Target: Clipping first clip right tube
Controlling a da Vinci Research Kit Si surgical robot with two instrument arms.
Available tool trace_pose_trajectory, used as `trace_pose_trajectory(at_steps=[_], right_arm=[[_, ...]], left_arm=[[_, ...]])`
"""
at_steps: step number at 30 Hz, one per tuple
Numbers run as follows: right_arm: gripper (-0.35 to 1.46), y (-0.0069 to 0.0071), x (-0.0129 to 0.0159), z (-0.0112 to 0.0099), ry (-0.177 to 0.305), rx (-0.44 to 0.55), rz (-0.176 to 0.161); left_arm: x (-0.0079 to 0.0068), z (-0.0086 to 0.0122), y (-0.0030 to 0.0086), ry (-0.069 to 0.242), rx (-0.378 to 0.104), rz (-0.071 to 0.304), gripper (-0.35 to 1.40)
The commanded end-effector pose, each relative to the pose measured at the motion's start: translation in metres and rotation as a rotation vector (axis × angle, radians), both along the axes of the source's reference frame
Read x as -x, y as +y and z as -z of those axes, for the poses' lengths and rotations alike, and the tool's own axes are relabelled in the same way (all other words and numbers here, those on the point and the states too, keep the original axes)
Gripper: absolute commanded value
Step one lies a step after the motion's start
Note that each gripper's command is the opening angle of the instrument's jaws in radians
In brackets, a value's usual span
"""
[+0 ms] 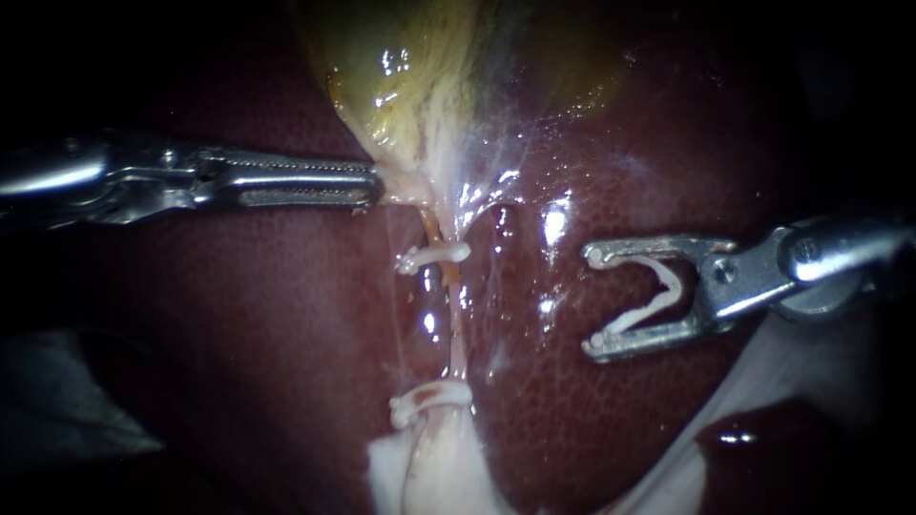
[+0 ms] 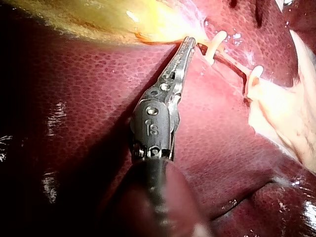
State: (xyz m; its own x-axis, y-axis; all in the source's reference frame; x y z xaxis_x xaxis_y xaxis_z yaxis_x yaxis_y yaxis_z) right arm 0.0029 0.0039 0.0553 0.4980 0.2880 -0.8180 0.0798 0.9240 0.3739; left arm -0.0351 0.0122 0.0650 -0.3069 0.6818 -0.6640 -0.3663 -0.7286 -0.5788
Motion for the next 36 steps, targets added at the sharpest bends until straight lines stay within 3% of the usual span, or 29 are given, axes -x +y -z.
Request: trace_pose_trajectory(at_steps=[1,5,12,15,21,28,36], right_arm=[[0.5,0.0,-0.0001,0.0001,0.001,-0.001,0.0],[0.5,0.0,-0.0002,0.0001,0.002,-0.002,0.002],[0.5,0.0,-0.0003,0.0002,0.003,-0.004,0.004],[0.5,0.0,-0.0004,0.0002,0.005,-0.005,0.005],[0.49,-0.0004,-0.0016,-0.0002,0.018,-0.018,0.026],[0.46,-0.0018,-0.0052,-0.002,-0.008,-0.155,-0.016],[0.46,-0.0036,-0.0091,-0.0053,-0.028,-0.233,-0.044]], left_arm=[[-0.0003,0.0006,0.0001,-0.002,-0.002,-0.001,-0.35],[-0.0017,0.003,0.0002,-0.01,-0.014,-0.009,-0.35],[-0.0047,0.0079,0.0015,-0.04,-0.004,0.036,-0.35],[-0.0054,0.0089,0.0017,-0.047,0.001,0.042,-0.35],[-0.0054,0.0096,0.0014,-0.048,0.001,0.046,-0.35],[-0.0052,0.01,0.0012,-0.047,0.001,0.048,-0.35],[-0.005,0.0103,0.001,-0.045,0.006,0.047,-0.35]])
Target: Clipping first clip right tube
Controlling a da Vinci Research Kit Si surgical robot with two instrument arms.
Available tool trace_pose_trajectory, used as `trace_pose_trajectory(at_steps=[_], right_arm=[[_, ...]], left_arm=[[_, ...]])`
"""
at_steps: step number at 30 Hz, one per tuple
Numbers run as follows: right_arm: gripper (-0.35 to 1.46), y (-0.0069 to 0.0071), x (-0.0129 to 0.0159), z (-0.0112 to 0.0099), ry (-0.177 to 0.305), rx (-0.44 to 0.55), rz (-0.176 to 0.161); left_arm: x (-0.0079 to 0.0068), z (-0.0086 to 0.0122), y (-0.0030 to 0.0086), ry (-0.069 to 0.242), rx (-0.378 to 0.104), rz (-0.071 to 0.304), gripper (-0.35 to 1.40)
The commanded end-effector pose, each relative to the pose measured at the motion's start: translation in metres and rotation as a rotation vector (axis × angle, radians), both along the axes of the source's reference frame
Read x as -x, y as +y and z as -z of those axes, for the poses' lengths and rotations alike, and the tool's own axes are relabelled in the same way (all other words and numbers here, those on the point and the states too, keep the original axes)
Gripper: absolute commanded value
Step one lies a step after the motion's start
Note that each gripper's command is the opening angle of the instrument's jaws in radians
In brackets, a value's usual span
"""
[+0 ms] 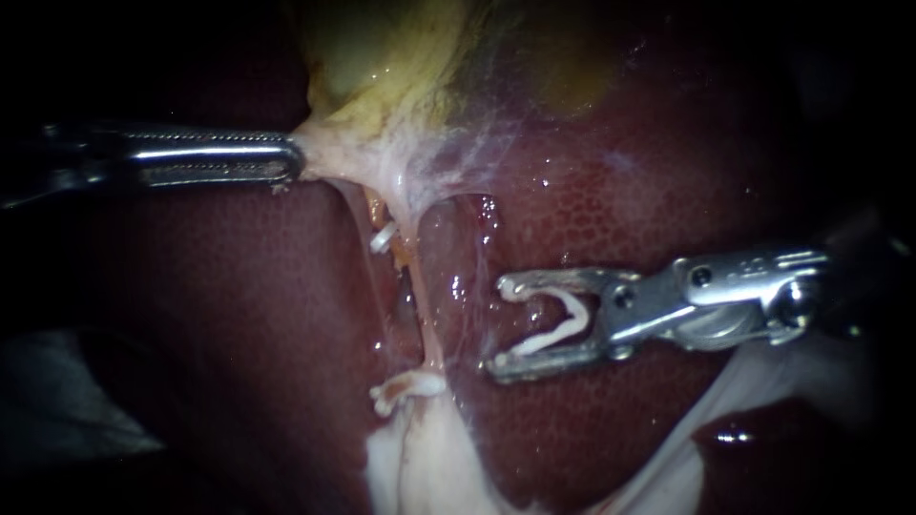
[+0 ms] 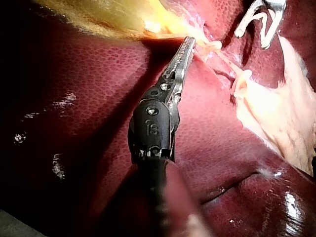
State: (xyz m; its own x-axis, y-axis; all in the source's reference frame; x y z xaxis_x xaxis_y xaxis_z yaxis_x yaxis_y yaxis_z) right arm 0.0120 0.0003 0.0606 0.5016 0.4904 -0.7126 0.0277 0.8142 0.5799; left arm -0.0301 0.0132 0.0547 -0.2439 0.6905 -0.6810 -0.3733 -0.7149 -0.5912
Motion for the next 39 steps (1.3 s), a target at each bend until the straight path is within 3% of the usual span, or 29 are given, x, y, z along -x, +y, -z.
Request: trace_pose_trajectory(at_steps=[1,12,20,24,39], right_arm=[[0.46,-0.0001,-0.0005,-0.0004,-0.003,-0.017,-0.005],[0.46,-0.0005,-0.0039,-0.0024,0.053,-0.114,-0.043],[0.45,-0.0009,-0.0062,-0.0036,0.083,-0.162,-0.024],[0.45,-0.0013,-0.0072,-0.0041,0.131,-0.213,-0.025],[0.45,-0.0012,-0.0073,-0.0042,0.134,-0.22,-0.028]], left_arm=[[0.0001,0.0001,0.0,0.001,0.0,0.001,-0.35],[0.0001,0.0001,-0.0001,0.001,0.0,0.001,-0.35],[0.0002,0.0001,-0.0001,0.001,0.0,0.001,-0.35],[0.0002,0.0001,-0.0001,0.001,0.0,0.001,-0.35],[0.0002,0.0001,-0.0001,0.001,0.0,0.002,-0.35]])
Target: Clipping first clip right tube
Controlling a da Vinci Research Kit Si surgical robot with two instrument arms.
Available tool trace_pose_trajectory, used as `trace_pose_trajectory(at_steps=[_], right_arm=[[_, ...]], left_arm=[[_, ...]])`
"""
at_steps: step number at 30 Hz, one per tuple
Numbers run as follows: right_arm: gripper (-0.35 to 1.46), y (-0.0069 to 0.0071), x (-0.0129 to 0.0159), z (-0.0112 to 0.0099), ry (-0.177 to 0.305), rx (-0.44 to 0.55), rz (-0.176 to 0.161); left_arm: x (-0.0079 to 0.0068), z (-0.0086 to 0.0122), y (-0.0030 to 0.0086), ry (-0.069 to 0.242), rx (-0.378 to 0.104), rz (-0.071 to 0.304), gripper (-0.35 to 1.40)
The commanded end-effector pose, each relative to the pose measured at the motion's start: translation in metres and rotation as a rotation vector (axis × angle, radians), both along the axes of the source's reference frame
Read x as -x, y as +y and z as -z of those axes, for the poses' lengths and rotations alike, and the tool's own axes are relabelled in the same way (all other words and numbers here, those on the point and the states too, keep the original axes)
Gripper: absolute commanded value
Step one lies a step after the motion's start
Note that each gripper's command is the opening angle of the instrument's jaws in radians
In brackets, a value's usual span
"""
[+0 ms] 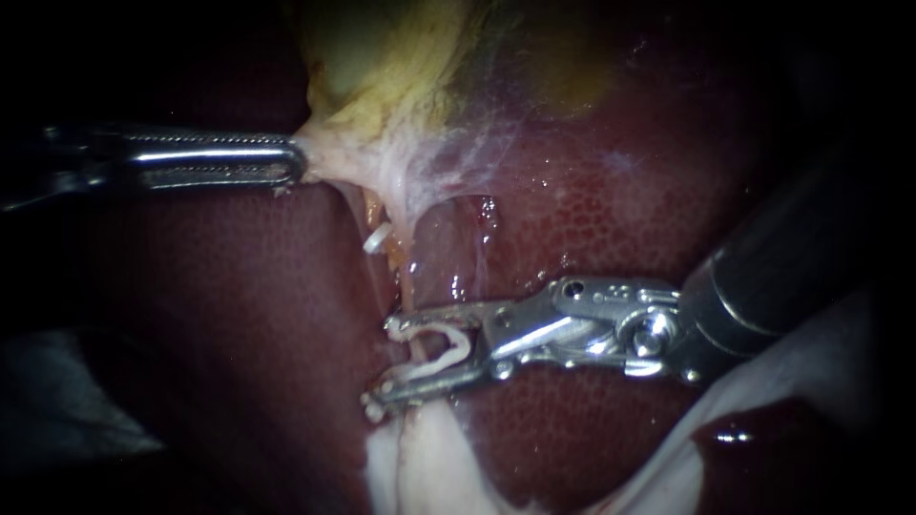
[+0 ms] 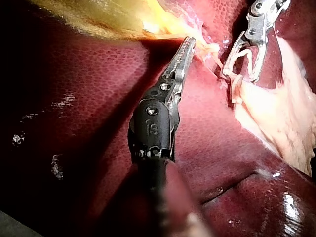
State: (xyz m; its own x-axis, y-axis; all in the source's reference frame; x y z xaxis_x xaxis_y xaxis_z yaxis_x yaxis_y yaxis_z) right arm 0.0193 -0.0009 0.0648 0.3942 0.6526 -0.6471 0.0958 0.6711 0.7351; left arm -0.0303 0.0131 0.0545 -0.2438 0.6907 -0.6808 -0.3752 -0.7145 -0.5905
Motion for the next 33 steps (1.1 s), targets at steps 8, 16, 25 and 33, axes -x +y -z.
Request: trace_pose_trajectory(at_steps=[8,16,25,33], right_arm=[[0.44,0.0007,0.0027,0.0004,-0.022,-0.014,-0.005],[0.44,0.0016,0.0042,-0.0012,-0.054,-0.009,-0.007],[0.44,0.0008,0.0023,-0.0032,-0.06,0.003,-0.012],[0.45,0.0002,0.0009,-0.004,-0.063,0.01,-0.015]], left_arm=[[0.0,0.0,0.0,0.0,0.0,0.0,-0.35],[0.0,0.0,0.0,0.0,0.0,0.0,-0.35],[0.0,-0.0001,-0.0001,0.0,0.0,0.0,-0.35],[0.0,-0.0001,-0.0001,0.0,0.0,0.0,-0.35]])
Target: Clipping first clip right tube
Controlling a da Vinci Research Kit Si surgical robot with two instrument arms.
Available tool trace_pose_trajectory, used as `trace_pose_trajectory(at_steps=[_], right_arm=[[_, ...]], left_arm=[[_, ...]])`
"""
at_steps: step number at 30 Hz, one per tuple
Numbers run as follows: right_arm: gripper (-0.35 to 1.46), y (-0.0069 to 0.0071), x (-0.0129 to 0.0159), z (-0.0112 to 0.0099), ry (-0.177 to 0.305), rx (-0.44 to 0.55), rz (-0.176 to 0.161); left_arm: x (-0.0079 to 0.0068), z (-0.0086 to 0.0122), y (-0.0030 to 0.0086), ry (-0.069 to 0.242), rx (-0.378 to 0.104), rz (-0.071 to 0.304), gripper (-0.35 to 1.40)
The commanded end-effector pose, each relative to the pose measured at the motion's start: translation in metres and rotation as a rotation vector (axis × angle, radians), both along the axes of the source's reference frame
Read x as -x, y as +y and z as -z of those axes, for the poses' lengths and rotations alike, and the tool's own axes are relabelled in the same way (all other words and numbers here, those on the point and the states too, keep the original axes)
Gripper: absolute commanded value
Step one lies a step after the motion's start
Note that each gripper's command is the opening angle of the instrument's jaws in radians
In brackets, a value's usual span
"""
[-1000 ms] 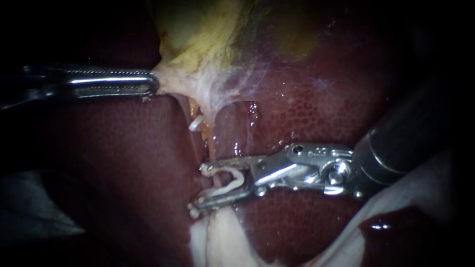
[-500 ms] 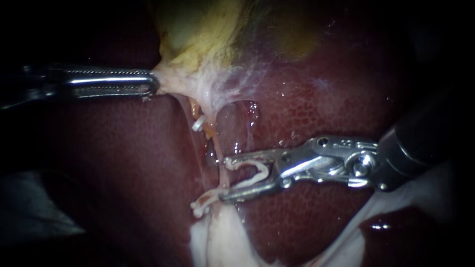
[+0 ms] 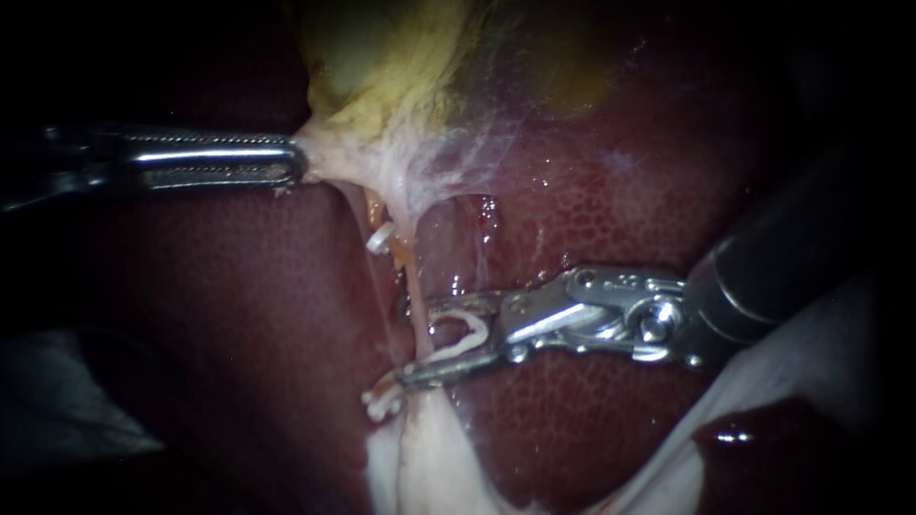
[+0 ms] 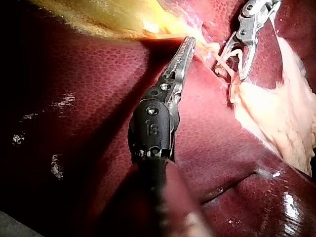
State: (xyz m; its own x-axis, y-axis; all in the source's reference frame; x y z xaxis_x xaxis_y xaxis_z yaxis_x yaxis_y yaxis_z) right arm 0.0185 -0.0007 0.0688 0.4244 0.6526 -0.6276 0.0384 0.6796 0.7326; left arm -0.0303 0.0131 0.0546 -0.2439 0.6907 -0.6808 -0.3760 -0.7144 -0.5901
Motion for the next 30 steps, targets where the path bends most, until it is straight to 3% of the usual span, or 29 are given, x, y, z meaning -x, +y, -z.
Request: trace_pose_trajectory(at_steps=[1,9,17,25,30], right_arm=[[0.45,0.0,0.0,0.0,0.0,0.0,0.0],[0.45,0.0,-0.0009,-0.0003,0.003,-0.005,-0.009],[0.46,-0.0005,-0.0019,-0.0005,0.08,-0.089,-0.015],[0.45,-0.0015,-0.0021,0.0018,0.194,-0.17,0.04],[0.44,-0.0019,-0.0025,0.0034,0.206,-0.169,0.053]], left_arm=[[0.0,0.0,0.0,0.0,0.0,0.0,-0.35],[0.0,0.0,0.0,0.0,0.0,0.0,-0.35],[0.0001,0.0,0.0,0.0,0.0,0.0,-0.35],[0.0001,0.0,-0.0001,0.0,0.001,0.0,-0.35],[0.0001,0.0,-0.0001,0.0,0.001,0.0,-0.35]])
